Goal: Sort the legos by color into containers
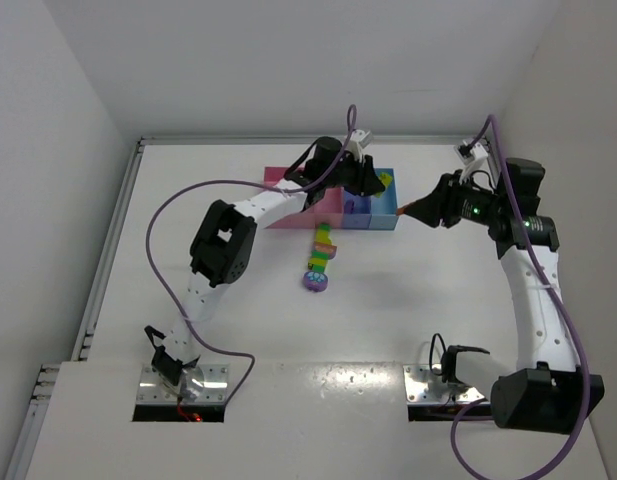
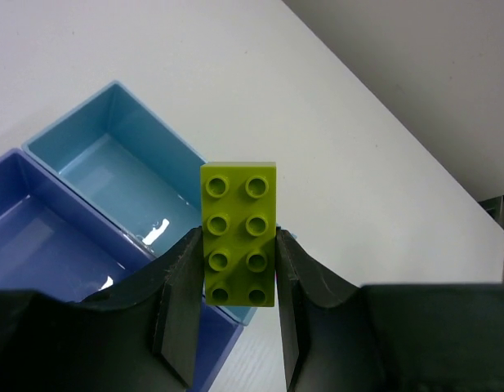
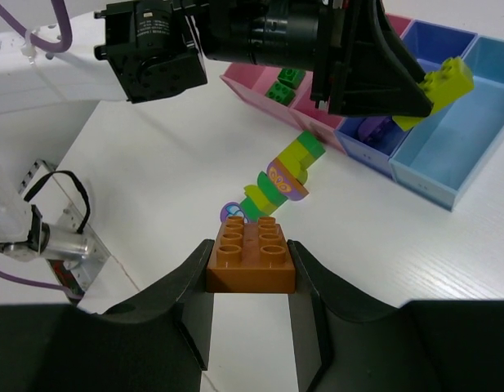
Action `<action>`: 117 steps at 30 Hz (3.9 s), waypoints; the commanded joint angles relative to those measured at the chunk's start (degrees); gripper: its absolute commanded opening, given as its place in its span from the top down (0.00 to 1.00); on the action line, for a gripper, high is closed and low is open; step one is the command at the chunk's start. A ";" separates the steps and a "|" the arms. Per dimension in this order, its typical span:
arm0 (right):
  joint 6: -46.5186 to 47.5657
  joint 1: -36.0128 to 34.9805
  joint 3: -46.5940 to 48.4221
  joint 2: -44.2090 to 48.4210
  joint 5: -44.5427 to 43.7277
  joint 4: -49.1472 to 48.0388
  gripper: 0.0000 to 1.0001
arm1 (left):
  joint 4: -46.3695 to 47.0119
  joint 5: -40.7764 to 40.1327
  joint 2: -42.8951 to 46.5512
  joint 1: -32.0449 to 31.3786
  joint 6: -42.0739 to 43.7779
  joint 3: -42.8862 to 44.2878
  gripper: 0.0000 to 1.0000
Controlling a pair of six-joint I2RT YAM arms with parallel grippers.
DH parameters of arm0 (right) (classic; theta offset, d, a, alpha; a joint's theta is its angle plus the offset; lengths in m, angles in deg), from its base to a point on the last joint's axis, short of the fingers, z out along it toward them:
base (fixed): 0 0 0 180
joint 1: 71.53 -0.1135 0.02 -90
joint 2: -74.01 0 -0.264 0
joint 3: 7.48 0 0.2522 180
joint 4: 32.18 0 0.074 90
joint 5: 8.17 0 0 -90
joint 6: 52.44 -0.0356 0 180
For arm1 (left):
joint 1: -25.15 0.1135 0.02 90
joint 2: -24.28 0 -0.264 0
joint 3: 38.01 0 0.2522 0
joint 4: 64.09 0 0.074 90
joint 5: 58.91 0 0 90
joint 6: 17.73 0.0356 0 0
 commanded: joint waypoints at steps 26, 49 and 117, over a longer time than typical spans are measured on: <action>-1.05 1.96 -1.09 1.67 0.38 -0.72 1.00 | 5.76 -2.50 1.18 -0.45 -0.97 9.24 0.26; 5.54 -23.35 33.06 -43.48 -32.72 -4.69 1.00 | -27.00 -2.50 44.97 29.09 11.43 -21.07 0.00; 1.59 -13.59 9.03 -17.49 -44.97 -8.37 0.28 | -31.95 -36.25 30.12 -8.97 -1.77 -38.30 0.05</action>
